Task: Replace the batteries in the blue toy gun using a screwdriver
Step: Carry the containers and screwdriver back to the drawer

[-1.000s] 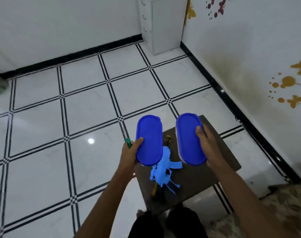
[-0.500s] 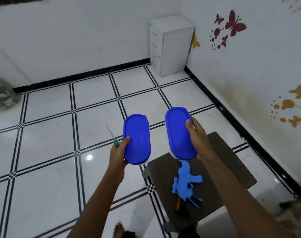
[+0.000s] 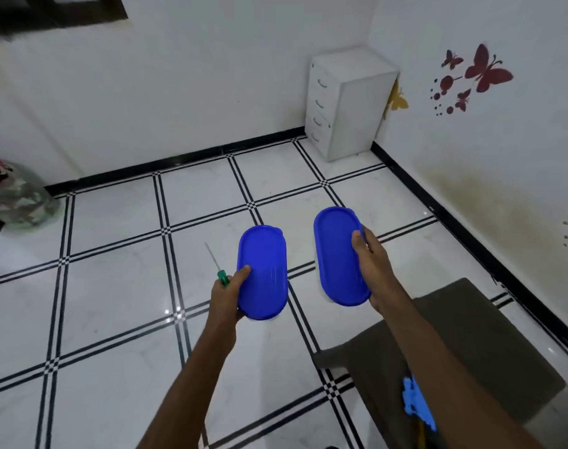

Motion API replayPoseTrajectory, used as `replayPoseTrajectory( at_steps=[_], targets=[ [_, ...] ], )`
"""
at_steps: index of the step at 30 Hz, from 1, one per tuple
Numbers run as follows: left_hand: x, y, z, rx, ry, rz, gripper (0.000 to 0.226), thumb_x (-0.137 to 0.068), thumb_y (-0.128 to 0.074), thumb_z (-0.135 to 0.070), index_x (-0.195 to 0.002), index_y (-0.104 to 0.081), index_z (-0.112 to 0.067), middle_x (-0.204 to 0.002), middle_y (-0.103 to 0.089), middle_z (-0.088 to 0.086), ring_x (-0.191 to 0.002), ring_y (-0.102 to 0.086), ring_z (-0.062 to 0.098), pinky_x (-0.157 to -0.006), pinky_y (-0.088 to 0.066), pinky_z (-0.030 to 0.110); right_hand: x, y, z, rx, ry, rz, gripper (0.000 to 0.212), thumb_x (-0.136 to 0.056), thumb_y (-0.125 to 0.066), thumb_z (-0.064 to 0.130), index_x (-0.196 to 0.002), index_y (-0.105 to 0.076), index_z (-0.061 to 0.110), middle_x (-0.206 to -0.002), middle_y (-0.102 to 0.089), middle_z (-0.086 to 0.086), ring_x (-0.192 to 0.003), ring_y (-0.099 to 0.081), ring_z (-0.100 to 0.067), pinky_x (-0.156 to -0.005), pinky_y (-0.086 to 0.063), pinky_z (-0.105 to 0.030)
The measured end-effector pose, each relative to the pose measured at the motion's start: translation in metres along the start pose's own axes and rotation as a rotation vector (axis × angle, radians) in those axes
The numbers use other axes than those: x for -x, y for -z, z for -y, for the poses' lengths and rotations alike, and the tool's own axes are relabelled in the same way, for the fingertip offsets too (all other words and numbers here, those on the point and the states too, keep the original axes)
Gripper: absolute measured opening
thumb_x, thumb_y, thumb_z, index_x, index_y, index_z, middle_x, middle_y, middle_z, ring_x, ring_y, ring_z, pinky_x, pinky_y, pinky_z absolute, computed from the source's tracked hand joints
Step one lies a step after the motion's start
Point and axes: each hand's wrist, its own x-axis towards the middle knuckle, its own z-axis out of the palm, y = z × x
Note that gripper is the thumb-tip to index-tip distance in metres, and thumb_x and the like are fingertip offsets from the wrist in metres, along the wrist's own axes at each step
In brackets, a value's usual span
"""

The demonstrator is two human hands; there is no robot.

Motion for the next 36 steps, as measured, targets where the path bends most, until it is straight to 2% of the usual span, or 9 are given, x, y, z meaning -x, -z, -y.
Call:
replayPoseTrajectory(
  at_steps=[4,8,13,16,19,24,29,32,36],
  targets=[
    [-0.052,0.01,-0.038,-0.016,0.001,-0.013,0.04,-0.083,-0.073,-0.04,-0.105,-0.057,-0.012,-0.105,-0.067,0.01,-0.1,-0.065,0.029,-0.072,-0.052,0.04,-0.049,-0.034,0.013,0.003,0.018,-0.019,0.041,-0.102,-0.044,0.048,-0.139,-0.051,0.032,-0.132,-0.06,0.005,-0.114,-0.061,-0.022,-0.085,-0.059,-0.042],
    [-0.123,0.005,-0.083,-0.014,-0.002,-0.025,0.035,-0.085,-0.07,-0.036,-0.105,-0.059,-0.01,-0.103,-0.069,0.008,-0.096,-0.066,0.025,-0.065,-0.054,0.033,-0.12,-0.068,0.028,0.007,0.028,-0.024,0.041,-0.103,-0.043,0.047,-0.138,-0.052,0.03,-0.13,-0.061,0.003,-0.113,-0.061,-0.021,-0.075,-0.056,-0.033],
    [-0.225,-0.013,-0.143,-0.011,-0.007,-0.055,0.052,-0.083,-0.073,-0.037,-0.121,-0.057,-0.006,-0.113,-0.069,0.012,-0.105,-0.067,0.031,-0.066,-0.056,0.034,-0.229,-0.115,0.062,-0.005,0.021,-0.031,0.041,-0.104,-0.042,0.044,-0.142,-0.048,0.03,-0.128,-0.057,0.007,-0.105,-0.058,-0.012,-0.07,-0.051,-0.025],
    [-0.285,-0.028,-0.186,-0.012,0.006,-0.052,0.049,-0.083,-0.073,-0.037,-0.118,-0.059,-0.006,-0.112,-0.07,0.011,-0.103,-0.068,0.03,-0.07,-0.056,0.037,-0.295,-0.143,0.091,-0.011,0.008,-0.021,0.041,-0.104,-0.043,0.045,-0.14,-0.05,0.028,-0.13,-0.059,0.004,-0.108,-0.06,-0.016,-0.071,-0.052,-0.027],
    [-0.342,-0.043,-0.229,-0.035,0.009,-0.056,0.037,-0.085,-0.071,-0.035,-0.11,-0.061,-0.009,-0.106,-0.071,0.01,-0.094,-0.068,0.026,-0.063,-0.056,0.033,-0.355,-0.167,0.118,-0.007,-0.022,-0.021,0.039,-0.104,-0.043,0.045,-0.139,-0.051,0.03,-0.127,-0.06,0.006,-0.106,-0.06,-0.013,-0.076,-0.053,-0.029],
    [-0.46,-0.066,-0.3,-0.036,-0.019,-0.034,0.046,-0.086,-0.07,-0.037,-0.118,-0.057,-0.007,-0.11,-0.069,0.011,-0.095,-0.068,0.025,-0.06,-0.056,0.03,-0.471,-0.212,0.158,-0.014,-0.005,-0.027,0.035,-0.103,-0.043,0.046,-0.133,-0.055,0.032,-0.127,-0.061,0.006,-0.109,-0.06,-0.017,-0.081,-0.055,-0.034],
    [-0.607,-0.085,-0.367,-0.066,-0.012,0.046,0.042,-0.085,-0.07,-0.037,-0.113,-0.058,-0.008,-0.107,-0.071,0.01,-0.093,-0.069,0.026,-0.061,-0.055,0.032,-0.605,-0.264,0.183,-0.018,-0.003,-0.113,0.04,-0.101,-0.045,0.05,-0.136,-0.053,0.033,-0.132,-0.06,0.006,-0.115,-0.059,-0.021,-0.089,-0.056,-0.042],
    [-0.682,-0.096,-0.409,-0.092,0.017,0.099,0.037,-0.085,-0.07,-0.034,-0.11,-0.06,-0.008,-0.103,-0.072,0.009,-0.092,-0.069,0.025,-0.059,-0.055,0.03,-0.664,-0.29,0.205,-0.027,-0.014,-0.164,0.037,-0.102,-0.043,0.047,-0.134,-0.055,0.034,-0.127,-0.062,0.007,-0.109,-0.061,-0.017,-0.08,-0.055,-0.035],
    [-0.785,-0.13,-0.472,-0.164,0.029,0.155,0.042,-0.082,-0.073,-0.036,-0.113,-0.062,-0.01,-0.107,-0.072,0.008,-0.096,-0.069,0.027,-0.06,-0.055,0.033,-0.749,-0.312,0.235,-0.062,-0.051,-0.273,0.039,-0.103,-0.043,0.048,-0.138,-0.052,0.034,-0.13,-0.059,0.01,-0.113,-0.059,-0.016,-0.087,-0.054,-0.036]
  ],
)
